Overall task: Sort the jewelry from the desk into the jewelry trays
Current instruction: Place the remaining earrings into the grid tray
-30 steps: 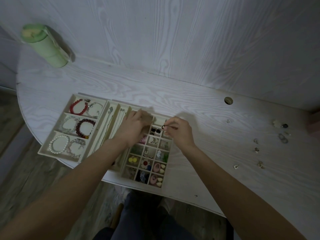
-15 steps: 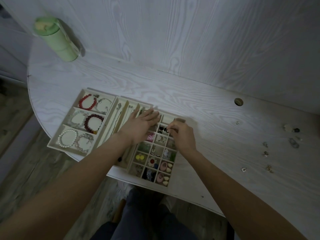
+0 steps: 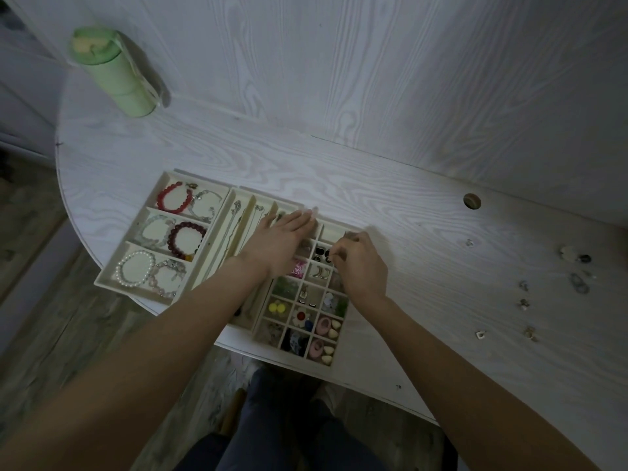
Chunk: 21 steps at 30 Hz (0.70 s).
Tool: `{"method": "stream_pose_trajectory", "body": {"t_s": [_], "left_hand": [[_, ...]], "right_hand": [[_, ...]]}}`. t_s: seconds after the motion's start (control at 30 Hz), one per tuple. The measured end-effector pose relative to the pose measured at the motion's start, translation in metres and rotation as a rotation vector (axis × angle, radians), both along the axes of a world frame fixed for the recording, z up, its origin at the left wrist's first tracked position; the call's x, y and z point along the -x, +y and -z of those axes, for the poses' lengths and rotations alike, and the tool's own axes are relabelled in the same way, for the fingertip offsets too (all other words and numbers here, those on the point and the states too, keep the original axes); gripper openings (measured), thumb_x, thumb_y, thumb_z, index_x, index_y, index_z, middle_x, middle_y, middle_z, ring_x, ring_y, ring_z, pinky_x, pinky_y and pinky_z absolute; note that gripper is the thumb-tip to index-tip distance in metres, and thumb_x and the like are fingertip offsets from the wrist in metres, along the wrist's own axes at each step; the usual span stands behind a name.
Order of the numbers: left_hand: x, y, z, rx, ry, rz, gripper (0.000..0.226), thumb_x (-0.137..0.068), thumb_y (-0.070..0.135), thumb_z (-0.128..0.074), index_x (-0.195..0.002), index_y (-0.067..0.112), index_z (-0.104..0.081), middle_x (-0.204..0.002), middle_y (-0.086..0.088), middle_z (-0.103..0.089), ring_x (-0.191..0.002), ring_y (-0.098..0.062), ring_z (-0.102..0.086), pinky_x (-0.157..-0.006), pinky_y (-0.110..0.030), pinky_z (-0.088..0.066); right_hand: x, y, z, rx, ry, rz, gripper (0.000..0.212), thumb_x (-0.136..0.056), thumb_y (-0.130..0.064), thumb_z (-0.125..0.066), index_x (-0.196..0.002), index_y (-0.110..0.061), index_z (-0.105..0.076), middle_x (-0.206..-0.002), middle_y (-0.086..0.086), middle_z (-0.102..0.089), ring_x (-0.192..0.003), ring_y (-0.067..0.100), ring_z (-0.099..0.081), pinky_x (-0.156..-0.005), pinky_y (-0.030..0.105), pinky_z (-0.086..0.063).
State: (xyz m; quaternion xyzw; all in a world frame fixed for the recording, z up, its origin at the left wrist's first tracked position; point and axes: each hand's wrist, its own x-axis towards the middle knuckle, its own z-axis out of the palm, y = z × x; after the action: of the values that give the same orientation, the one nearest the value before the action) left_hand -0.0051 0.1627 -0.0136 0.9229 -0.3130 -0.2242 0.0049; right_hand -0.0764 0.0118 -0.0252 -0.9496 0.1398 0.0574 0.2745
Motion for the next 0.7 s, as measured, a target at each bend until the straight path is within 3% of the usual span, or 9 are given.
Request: {"method": "stream_pose_trajectory", "body": {"t_s": [0.13, 0.3, 0.4, 0.53, 0.63, 0.7], "left_hand": [[-0.002, 0.0, -0.001, 0.035, 0.033, -0.019, 0.079, -0.09, 0.025, -0.054, -0.151, 0.023, -0.004, -0.159, 0.006, 0.001, -0.146, -0.008, 0.001, -0.117, -0.039, 0.0], [-0.005, 0.003, -0.001, 0.05, 0.075, -0.032, 0.08, -0.087, 0.019, -0.053, -0.151, 0.026, -0.006, -0.159, 0.007, 0.0, -0.145, -0.008, 0.0, -0.116, -0.038, -0.003], [-0.005, 0.001, -0.004, 0.06, 0.09, -0.041, 0.081, -0.086, 0.015, -0.054, -0.152, 0.028, -0.008, -0.159, 0.007, 0.001, -0.145, -0.009, -0.001, -0.116, -0.038, -0.003], [-0.006, 0.002, -0.003, 0.065, 0.096, -0.029, 0.08, -0.085, 0.011, -0.056, -0.15, 0.032, -0.014, -0.159, 0.008, 0.002, -0.146, -0.009, 0.001, -0.116, -0.039, -0.004], [-0.006, 0.003, -0.001, 0.057, 0.099, -0.025, 0.08, -0.084, 0.009, -0.056, -0.15, 0.033, -0.018, -0.159, 0.008, 0.003, -0.146, -0.01, 0.001, -0.116, -0.041, -0.005], [-0.006, 0.002, -0.003, 0.059, 0.099, -0.024, 0.078, -0.084, 0.008, -0.055, -0.149, 0.033, -0.02, -0.159, 0.008, 0.003, -0.146, -0.01, 0.001, -0.115, -0.041, -0.005]], "right_hand": [[0.001, 0.002, 0.004, 0.024, 0.025, 0.005, 0.012, -0.089, -0.015, -0.062, -0.089, -0.02, -0.072, -0.112, -0.001, -0.051, -0.093, 0.014, -0.055, -0.066, 0.029, -0.046], [-0.004, 0.005, 0.002, 0.07, 0.078, 0.033, 0.015, -0.086, -0.015, -0.062, -0.084, -0.023, -0.075, -0.111, -0.002, -0.054, -0.093, 0.012, -0.055, -0.056, 0.025, -0.037], [-0.009, 0.008, 0.004, 0.09, 0.098, 0.086, 0.014, -0.086, -0.014, -0.063, -0.082, -0.02, -0.075, -0.112, 0.002, -0.06, -0.084, 0.016, -0.061, -0.053, 0.023, -0.035], [-0.014, 0.011, 0.003, 0.074, 0.142, 0.112, 0.023, -0.086, -0.011, -0.063, -0.067, -0.02, -0.071, -0.085, 0.002, -0.068, -0.066, 0.014, -0.061, -0.046, 0.021, -0.036], [-0.016, 0.009, -0.005, 0.036, 0.197, 0.1, 0.021, -0.085, -0.009, -0.063, -0.072, -0.018, -0.075, -0.076, -0.002, -0.068, -0.06, 0.012, -0.056, -0.047, 0.02, -0.039], [-0.016, 0.009, -0.008, 0.043, 0.215, 0.101, 0.027, -0.083, -0.004, -0.061, -0.064, -0.021, -0.071, -0.067, -0.003, -0.062, -0.057, 0.012, -0.054, -0.044, 0.019, -0.034]]}}
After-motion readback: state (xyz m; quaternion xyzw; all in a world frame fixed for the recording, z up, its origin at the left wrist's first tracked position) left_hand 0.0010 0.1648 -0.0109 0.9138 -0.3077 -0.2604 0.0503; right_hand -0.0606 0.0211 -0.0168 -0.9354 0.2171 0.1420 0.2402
